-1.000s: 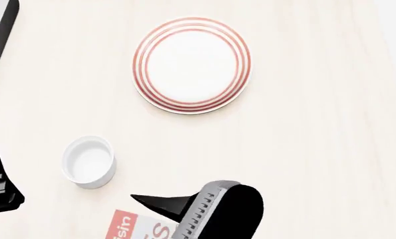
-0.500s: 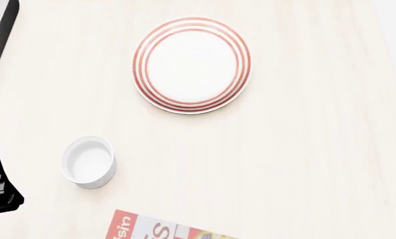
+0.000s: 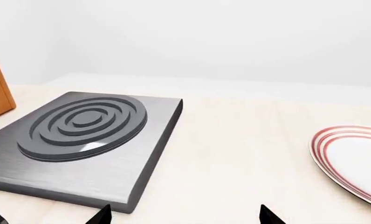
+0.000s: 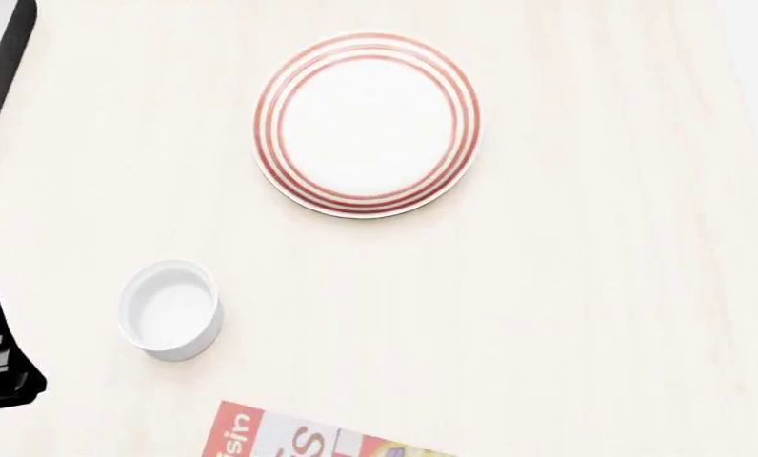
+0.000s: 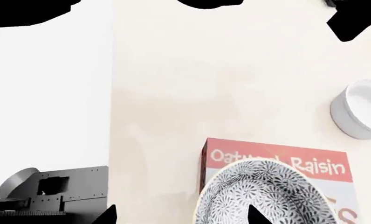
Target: Pick the akita bowl on the cookies box and place it on the plate.
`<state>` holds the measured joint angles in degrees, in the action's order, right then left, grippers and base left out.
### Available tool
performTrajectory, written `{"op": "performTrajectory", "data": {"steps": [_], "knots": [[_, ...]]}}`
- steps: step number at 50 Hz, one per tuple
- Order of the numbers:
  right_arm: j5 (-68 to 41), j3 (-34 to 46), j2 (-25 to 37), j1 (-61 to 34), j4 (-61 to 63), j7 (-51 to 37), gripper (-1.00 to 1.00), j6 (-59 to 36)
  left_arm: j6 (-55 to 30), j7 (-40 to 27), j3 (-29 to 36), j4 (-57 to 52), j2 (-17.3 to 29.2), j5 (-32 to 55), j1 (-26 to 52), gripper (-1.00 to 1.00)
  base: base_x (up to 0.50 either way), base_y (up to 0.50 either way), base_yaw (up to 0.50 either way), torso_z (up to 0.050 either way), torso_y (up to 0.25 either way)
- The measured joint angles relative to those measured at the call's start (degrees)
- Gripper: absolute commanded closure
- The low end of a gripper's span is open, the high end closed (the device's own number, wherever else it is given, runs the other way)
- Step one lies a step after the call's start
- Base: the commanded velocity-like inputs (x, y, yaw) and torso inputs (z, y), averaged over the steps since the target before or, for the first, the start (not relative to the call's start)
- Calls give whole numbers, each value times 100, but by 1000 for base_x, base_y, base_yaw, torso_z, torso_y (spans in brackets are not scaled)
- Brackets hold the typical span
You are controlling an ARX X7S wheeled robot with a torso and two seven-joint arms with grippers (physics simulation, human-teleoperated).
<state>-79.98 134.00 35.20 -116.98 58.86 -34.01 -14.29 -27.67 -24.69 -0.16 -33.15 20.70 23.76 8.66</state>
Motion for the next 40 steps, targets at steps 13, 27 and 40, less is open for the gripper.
{"op": "performTrajectory", "data": {"steps": [13, 27, 40], "knots": [[-487, 397, -367, -544, -271, 210, -100, -142, -20, -14, 51, 26, 10, 11, 29, -100, 0, 0, 0, 0, 0], [-1202, 341, -975, -1207, -522, 425, -100, -538, -13, -6, 105, 36, 21, 40, 12, -100, 0, 0, 0, 0, 0], [-1342, 147, -1313, -1229, -642, 487, -100, -698, 45, 2, 84, 47, 34, 80, -39, -100, 0, 0, 0, 0, 0]]}}
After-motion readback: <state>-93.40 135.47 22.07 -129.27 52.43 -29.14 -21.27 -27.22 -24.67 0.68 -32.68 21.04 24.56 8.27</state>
